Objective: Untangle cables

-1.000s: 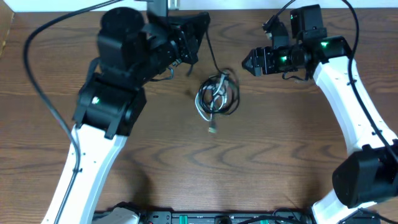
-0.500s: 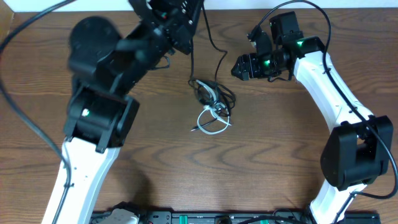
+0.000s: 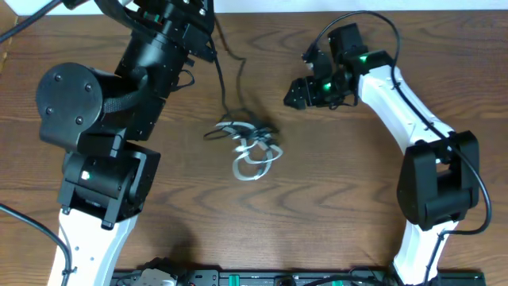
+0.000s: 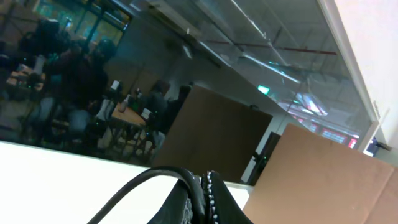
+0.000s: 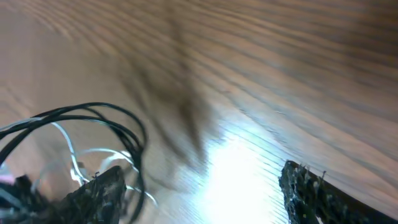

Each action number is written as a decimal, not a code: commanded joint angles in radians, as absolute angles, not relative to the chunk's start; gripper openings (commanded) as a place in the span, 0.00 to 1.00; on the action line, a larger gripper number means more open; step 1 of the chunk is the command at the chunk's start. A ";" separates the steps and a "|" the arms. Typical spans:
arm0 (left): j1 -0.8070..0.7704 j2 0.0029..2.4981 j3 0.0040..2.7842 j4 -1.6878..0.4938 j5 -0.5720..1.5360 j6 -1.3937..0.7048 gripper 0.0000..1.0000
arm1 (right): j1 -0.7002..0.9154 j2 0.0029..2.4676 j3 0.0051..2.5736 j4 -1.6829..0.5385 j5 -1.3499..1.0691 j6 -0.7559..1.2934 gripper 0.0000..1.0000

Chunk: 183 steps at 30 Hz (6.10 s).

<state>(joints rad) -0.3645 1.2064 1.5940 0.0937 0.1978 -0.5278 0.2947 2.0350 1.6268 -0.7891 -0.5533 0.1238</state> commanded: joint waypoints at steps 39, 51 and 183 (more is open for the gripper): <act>-0.363 1.214 1.719 0.195 -0.278 -0.270 0.08 | 0.468 2.252 1.673 -0.587 -0.466 0.589 0.72; -0.358 1.214 1.787 0.208 -0.432 -0.085 0.07 | 0.402 2.252 1.673 -0.658 -0.363 0.566 0.77; -0.278 1.532 1.784 -1.145 0.017 -0.265 0.08 | 0.461 1.919 1.872 -1.250 -0.194 0.114 0.77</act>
